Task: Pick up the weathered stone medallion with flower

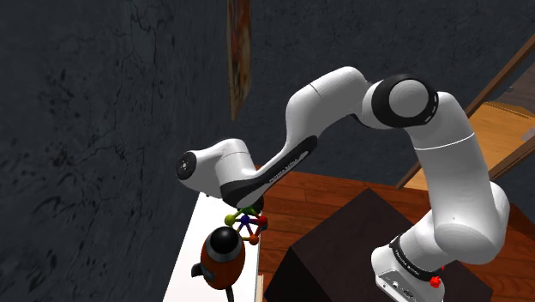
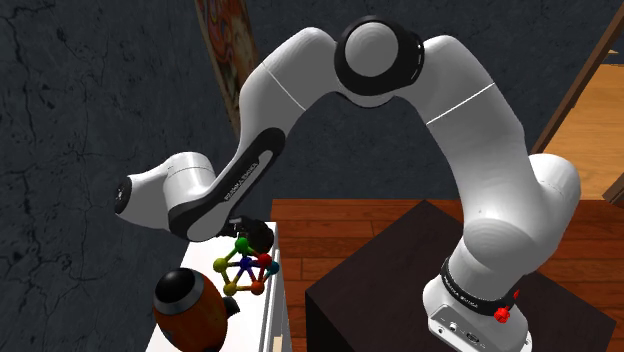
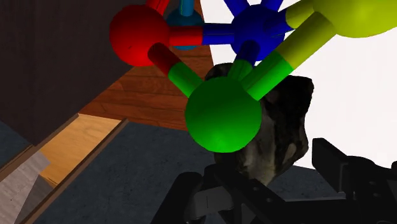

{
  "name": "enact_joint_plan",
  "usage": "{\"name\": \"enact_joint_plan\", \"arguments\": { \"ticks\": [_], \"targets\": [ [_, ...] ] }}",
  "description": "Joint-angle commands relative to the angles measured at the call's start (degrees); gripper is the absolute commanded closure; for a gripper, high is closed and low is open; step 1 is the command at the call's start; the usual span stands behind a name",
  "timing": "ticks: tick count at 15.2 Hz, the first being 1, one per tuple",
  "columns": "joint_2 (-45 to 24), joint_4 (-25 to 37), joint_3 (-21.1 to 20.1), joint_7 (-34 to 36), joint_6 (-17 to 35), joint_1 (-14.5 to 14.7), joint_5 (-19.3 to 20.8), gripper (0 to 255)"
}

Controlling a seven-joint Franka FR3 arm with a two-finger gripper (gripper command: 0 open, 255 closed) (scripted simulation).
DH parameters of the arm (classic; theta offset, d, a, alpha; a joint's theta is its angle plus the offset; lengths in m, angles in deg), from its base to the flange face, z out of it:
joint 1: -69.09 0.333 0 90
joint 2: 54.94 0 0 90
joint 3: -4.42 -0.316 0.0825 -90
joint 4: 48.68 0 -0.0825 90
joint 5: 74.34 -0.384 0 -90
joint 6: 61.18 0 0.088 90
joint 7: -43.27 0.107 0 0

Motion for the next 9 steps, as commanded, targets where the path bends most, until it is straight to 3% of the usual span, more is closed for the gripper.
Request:
{"name": "enact_joint_plan", "arguments": {
  "ticks": [1,9],
  "targets": [
    [1.1,-0.3,-0.7,-0.5,-0.6,-0.4,-0.7,255],
    [4.3,-0.9,-2.5,-2.0,-2.5,-1.7,-2.7,255]
  ]
}}
